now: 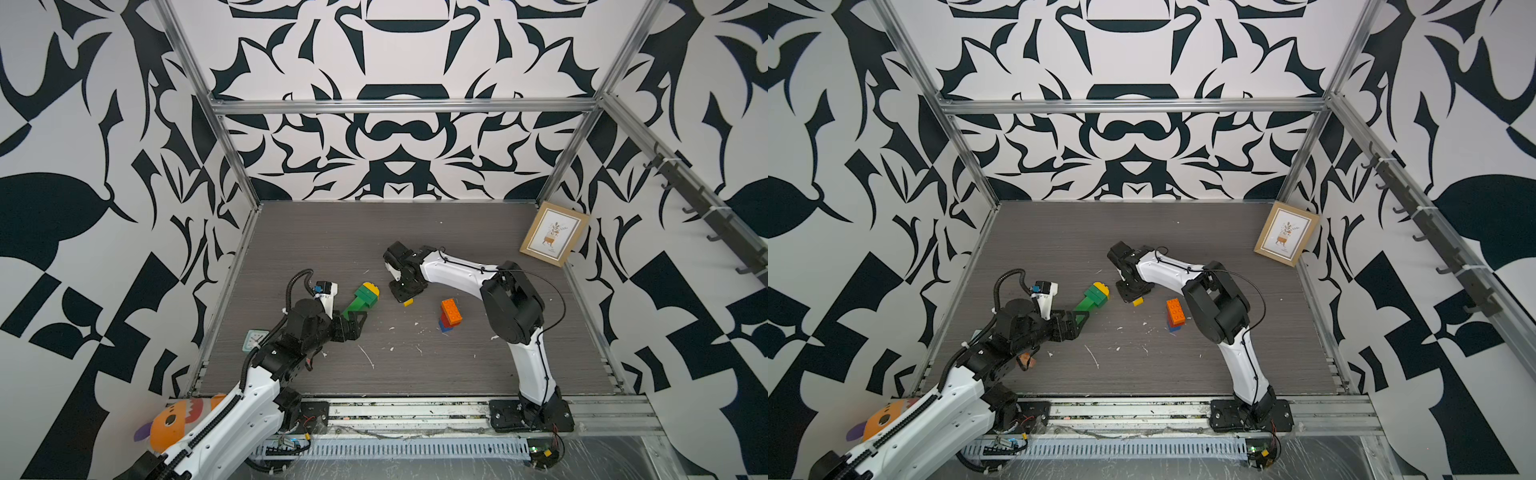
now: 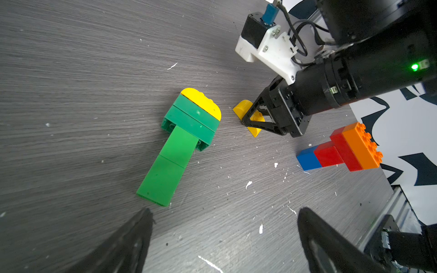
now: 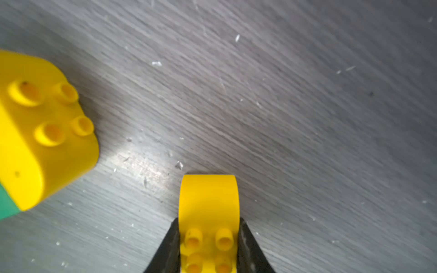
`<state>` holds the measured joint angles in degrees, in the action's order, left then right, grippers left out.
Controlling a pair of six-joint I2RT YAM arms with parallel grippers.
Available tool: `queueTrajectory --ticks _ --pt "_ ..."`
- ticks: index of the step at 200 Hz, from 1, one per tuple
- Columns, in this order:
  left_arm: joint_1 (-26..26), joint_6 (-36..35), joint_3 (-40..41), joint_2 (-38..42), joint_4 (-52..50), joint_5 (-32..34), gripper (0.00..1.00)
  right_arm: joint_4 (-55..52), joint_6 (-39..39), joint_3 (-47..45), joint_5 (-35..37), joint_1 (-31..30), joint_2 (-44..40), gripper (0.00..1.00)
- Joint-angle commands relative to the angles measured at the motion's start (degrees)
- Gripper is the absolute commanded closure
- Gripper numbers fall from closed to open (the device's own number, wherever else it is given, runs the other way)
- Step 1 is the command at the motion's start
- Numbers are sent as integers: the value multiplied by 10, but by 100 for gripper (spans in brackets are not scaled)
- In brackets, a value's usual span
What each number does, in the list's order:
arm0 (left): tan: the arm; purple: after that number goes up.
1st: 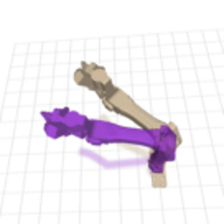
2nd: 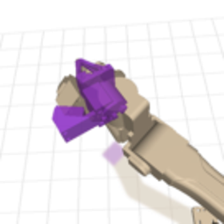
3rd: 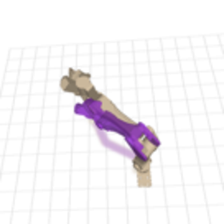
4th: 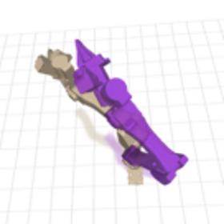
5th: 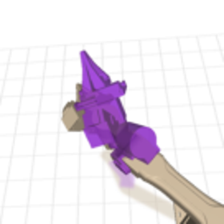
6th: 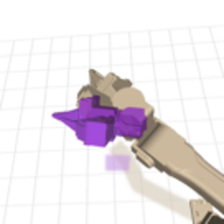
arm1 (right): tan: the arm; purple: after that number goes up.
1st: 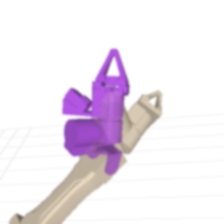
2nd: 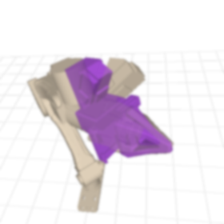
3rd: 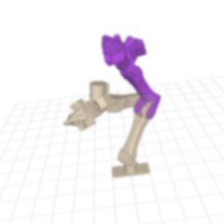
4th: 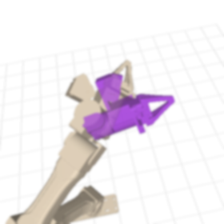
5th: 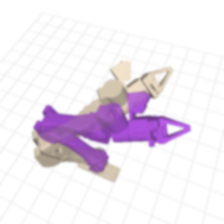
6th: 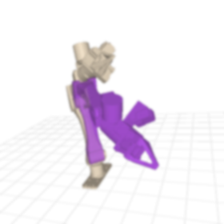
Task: Assemble an ice cream with lego
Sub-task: Pick up the lego brick from the center of the board, then assemble the lego brick with the lego brick.
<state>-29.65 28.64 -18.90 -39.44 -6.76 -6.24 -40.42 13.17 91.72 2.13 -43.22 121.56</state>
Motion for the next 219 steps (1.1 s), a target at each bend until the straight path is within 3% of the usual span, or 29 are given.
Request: queueTrajectory --ticks 1,46,119,155,219 --pt "-1 -2 -5 5 -1 -9 1 1 2 2 23 -3 -55 72" --pt "-1 -10 -19 -24 6 -39 1 -13 12 -36 17 -5 -186 77" --pt "-1 -17 -6 -77 117 -145 1 -181 66 -141 77 -5 -410 82" --pt "-1 -12 -3 -84 136 -155 1 -198 107 -183 121 -25 -437 81" --pt "-2 -5 1 -64 110 -143 1 -170 113 -225 112 -29 -440 80"
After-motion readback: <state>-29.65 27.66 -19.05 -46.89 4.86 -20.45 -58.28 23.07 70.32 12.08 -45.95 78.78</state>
